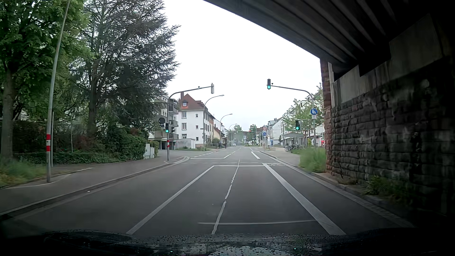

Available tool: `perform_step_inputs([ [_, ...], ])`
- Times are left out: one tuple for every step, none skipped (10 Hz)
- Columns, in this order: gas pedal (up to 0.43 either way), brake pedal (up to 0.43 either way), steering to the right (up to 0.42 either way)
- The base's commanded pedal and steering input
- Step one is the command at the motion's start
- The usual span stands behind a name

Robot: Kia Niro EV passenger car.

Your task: Follow the waypoints while adhering to traffic rules and regulations

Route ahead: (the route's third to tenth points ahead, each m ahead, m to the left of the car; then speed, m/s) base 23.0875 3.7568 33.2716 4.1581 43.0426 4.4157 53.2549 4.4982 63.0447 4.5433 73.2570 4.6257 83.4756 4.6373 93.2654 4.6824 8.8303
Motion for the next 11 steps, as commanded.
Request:
perform_step_inputs([
  [0.138,0.000,0.010],
  [0.138,0.000,0.010],
  [0.138,0.000,0.009],
  [0.138,0.000,0.008],
  [0.138,0.000,0.007],
  [0.138,0.000,0.006],
  [0.138,0.000,0.006],
  [0.138,0.000,0.006],
  [0.138,0.000,0.006],
  [0.138,0.000,0.006],
  [0.138,0.000,0.006],
])
